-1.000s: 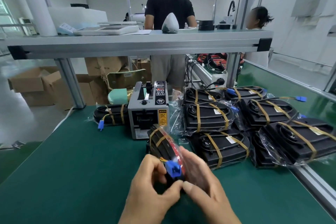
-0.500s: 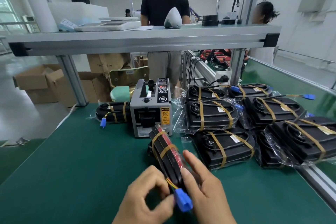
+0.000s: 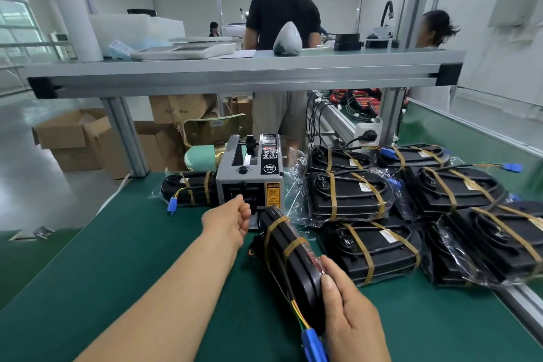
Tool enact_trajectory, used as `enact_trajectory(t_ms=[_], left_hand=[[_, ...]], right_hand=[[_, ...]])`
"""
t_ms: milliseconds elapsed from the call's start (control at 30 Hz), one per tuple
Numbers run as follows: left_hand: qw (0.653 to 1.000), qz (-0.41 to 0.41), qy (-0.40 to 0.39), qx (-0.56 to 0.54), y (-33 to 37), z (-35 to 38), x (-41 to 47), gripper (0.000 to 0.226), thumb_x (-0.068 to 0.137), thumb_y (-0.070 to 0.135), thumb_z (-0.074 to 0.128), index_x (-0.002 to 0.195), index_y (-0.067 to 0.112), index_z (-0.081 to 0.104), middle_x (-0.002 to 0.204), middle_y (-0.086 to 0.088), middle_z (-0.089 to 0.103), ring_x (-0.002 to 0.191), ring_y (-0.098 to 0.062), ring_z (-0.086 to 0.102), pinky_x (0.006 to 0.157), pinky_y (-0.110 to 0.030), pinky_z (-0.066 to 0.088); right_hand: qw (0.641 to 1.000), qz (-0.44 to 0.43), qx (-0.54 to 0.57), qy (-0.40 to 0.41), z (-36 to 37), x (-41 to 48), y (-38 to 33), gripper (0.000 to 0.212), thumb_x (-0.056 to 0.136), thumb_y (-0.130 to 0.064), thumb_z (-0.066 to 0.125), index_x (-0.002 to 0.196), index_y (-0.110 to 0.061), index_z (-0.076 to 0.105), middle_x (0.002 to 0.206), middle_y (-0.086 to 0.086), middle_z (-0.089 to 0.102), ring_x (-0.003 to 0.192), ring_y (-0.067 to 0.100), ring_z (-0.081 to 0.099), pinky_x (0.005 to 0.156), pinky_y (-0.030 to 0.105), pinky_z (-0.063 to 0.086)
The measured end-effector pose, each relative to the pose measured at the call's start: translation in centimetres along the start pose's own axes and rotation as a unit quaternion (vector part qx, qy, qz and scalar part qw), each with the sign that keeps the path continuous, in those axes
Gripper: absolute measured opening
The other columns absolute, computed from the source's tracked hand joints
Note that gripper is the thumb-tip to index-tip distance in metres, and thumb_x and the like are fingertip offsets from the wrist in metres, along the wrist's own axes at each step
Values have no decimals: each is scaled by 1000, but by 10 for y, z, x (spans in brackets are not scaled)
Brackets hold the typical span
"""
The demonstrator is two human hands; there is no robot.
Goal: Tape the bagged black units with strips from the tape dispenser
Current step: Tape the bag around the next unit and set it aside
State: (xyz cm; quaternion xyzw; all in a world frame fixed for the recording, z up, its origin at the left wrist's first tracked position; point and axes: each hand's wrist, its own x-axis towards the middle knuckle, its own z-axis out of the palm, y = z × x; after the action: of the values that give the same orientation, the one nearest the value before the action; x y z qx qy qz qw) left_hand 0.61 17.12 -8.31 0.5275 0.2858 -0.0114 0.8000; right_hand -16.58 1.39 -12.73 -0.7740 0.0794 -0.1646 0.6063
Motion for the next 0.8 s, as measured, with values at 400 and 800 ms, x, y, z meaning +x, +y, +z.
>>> enact_trajectory(t_ms=[400,800], left_hand=[[996,24,60,-64,7,16,-13,20,90,9,59,71,12,53,56,0,53,44,-8,46,45,-19,34],[918,148,-239,280,-29,-36,-135,12,79,18,73,69,13,71,53,3,50,48,-7,40,48,-12,36]], right_hand=[[1000,6,19,-6,-1,-1,3,34,99,-19,55,130,-29,63,106,-39,58,98,-36,45,82,-8,33],[1000,2,21,-16,-2,0,5,33,101,-21,53,132,-28,62,98,-38,60,98,-31,51,78,-6,36]])
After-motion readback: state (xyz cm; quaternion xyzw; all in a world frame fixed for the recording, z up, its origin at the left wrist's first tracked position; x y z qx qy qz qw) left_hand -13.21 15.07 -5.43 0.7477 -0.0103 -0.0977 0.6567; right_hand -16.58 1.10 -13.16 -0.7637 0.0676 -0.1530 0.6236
